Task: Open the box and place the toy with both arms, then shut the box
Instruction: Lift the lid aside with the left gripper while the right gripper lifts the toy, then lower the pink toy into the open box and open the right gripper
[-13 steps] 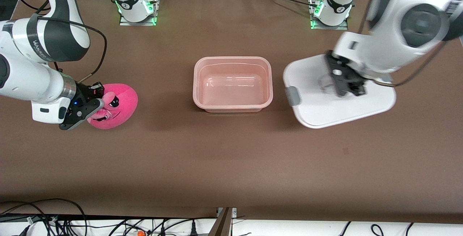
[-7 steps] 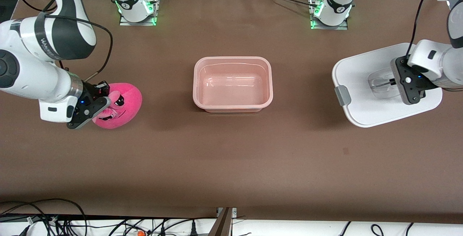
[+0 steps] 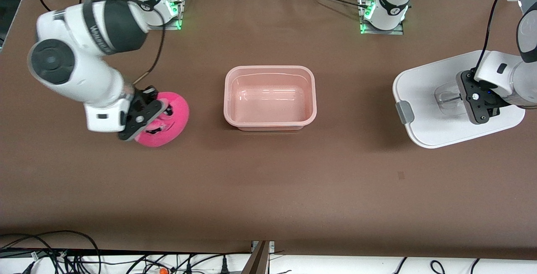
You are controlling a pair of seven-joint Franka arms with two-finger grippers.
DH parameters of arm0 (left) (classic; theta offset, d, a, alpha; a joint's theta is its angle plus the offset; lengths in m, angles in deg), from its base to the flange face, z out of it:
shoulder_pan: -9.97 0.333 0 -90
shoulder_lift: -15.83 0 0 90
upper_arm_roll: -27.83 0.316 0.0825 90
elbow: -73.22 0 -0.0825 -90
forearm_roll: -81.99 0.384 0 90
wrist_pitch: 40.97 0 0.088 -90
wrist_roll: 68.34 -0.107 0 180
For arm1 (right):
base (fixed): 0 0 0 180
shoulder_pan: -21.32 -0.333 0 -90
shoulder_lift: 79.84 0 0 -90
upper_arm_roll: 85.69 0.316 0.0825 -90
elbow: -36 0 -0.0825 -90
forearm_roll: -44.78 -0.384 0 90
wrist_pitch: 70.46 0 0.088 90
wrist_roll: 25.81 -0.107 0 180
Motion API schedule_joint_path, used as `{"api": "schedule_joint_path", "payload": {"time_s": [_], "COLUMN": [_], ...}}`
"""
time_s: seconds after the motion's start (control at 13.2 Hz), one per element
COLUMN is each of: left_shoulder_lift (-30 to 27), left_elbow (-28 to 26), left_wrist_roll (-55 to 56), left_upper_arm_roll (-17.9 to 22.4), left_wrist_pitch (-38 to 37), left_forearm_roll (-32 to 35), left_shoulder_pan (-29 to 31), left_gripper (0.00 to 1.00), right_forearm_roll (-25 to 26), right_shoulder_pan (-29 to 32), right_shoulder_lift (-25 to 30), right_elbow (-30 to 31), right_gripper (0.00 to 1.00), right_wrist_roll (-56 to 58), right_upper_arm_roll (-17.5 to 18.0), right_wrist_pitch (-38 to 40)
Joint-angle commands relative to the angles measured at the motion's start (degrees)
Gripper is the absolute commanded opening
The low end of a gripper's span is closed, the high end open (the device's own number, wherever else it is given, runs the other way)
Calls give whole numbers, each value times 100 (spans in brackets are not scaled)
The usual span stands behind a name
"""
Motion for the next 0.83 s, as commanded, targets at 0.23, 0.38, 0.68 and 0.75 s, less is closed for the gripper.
{"api": "schedule_joint_path", "payload": {"time_s": [0.23, 0.38, 0.68, 0.75], "left_shoulder_lift": [9, 9, 9, 9], "left_elbow": [114, 114, 114, 114], "left_wrist_roll": [-103, -94, -111, -112], "left_upper_arm_roll": [-46, -46, -46, -46], "left_wrist_pitch": [-193, -193, -193, -193], "left_forearm_roll": [126, 108, 91, 91], "left_shoulder_pan": [-16, 2, 10, 19], "left_gripper": [0, 0, 0, 0], "right_forearm_roll": [95, 147, 735, 789], "right_shoulder_pan": [-1481, -1780, -2421, -2493], "right_shoulder_lift": [-467, -485, -476, -485], "right_elbow": [-749, -786, -794, -794], "right_gripper": [0, 0, 0, 0], "right_wrist_roll": [-133, -133, -98, -116], "right_upper_arm_roll": [-18, -27, -18, -27], "right_wrist_pitch": [200, 314, 560, 578]}}
